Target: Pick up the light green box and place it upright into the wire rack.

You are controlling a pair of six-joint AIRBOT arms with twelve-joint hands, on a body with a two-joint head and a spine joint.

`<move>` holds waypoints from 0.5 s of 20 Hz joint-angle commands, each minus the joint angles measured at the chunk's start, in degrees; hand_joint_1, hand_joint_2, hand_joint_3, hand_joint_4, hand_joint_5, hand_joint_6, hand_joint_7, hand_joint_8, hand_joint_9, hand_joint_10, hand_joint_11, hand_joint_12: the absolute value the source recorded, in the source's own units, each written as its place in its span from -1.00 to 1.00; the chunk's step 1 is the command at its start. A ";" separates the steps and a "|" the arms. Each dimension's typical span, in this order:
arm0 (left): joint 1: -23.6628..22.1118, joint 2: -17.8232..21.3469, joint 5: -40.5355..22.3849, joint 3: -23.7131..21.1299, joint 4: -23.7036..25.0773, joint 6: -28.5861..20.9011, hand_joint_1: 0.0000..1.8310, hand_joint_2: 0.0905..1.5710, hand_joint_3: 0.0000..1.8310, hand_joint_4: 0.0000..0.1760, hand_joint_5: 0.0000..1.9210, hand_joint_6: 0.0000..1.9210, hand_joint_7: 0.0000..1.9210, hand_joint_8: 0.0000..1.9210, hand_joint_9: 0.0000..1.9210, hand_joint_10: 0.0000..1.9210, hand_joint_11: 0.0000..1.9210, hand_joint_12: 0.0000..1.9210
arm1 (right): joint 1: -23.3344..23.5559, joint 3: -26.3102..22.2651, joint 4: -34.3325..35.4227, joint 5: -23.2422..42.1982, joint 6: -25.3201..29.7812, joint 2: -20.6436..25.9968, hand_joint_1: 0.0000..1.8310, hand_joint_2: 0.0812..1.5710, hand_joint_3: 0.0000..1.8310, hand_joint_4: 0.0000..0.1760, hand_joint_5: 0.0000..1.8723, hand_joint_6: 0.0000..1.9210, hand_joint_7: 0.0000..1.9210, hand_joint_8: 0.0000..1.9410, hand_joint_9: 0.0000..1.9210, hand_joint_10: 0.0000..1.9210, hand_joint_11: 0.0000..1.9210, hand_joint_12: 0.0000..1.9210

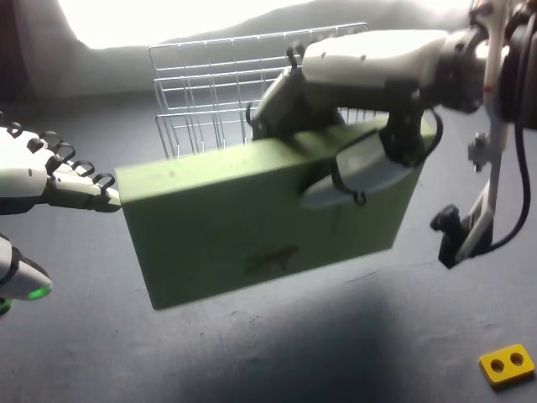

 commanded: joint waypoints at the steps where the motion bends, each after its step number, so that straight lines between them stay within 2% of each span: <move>1: -0.73 0.00 3.94 -0.17 0.75 0.17 -0.39 0.54 -1.00 -0.32 -0.88 -0.98 -0.83 -0.99 -0.88 -0.99 -1.00 -0.38 | 1.51 -0.21 0.77 5.36 0.58 0.50 0.48 0.45 -1.00 -1.00 -0.11 0.07 -0.05 0.23 -0.17 0.54 -0.37 0.90; 4: -0.51 0.01 3.95 0.05 0.75 0.29 -0.37 0.54 -1.00 -0.38 -0.85 -0.98 -0.82 -1.00 -0.87 -0.99 -1.00 -0.32 | 3.55 -0.16 -2.66 5.48 0.55 0.90 0.49 0.46 -1.00 -1.00 -0.12 0.10 -0.04 0.23 -0.18 0.51 -0.36 0.81; 7: -0.45 0.00 3.96 0.10 0.75 0.28 -0.39 0.55 -1.00 -0.34 -0.88 -1.00 -0.85 -0.99 -0.86 -0.99 -1.00 -0.35 | 5.41 0.64 -3.73 5.85 0.56 1.00 0.49 0.47 -1.00 -1.00 -0.15 0.12 -0.06 0.26 -0.19 0.54 -0.36 0.79; 10: -0.08 0.02 3.95 0.32 0.75 0.28 -0.43 0.54 -1.00 -0.31 -0.88 -0.99 -0.85 -0.99 -0.85 -0.99 -1.00 -0.36 | 6.23 1.35 -4.29 7.56 0.53 0.86 0.48 0.47 -1.00 -1.00 -0.10 0.08 -0.06 0.29 -0.24 0.55 -0.43 0.84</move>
